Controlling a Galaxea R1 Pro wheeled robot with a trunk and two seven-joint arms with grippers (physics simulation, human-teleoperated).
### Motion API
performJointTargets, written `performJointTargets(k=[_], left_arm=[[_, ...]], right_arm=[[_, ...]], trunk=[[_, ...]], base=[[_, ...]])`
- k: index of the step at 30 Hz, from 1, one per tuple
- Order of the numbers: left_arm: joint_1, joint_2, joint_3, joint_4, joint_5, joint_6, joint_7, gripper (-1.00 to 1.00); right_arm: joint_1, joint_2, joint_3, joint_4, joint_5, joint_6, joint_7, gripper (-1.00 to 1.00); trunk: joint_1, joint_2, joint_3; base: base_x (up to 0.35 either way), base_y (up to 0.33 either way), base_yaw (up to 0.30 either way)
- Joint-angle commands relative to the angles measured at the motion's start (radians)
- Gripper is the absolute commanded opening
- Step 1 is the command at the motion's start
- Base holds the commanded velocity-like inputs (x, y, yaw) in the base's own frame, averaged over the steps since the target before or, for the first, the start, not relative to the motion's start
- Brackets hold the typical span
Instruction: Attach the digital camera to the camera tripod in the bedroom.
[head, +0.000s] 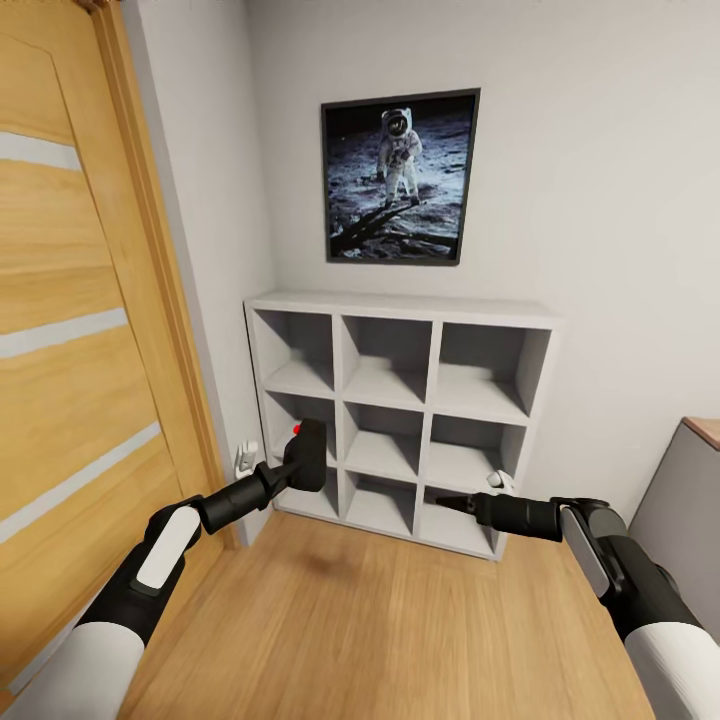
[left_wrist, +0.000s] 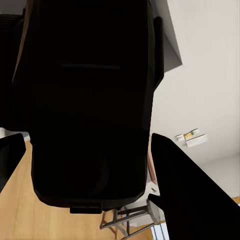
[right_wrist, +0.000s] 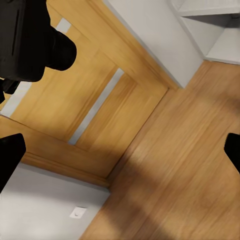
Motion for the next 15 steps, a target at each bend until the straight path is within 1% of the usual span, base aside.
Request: performJointTargets(k=[1,15], left_arm=[[-0.001,0.001,-0.001,0.000,0.006,0.004,-0.001,-1.00],[-0.001,0.001,-0.002,0.012,0.006,0.004,0.001,-1.00]], right_arm=[[-0.001,0.000,-0.001,0.000,0.000,0.004,0.003,1.00],[-0.001,0.002,-0.002,0.000,0.000,0.004,0.003,1.00]], trunk=[[-0.004,0.006,0.002],[-0.058,0.104,0.046]], base=[[0.000,0.000,0.000],[0.000,0.000,0.000]])
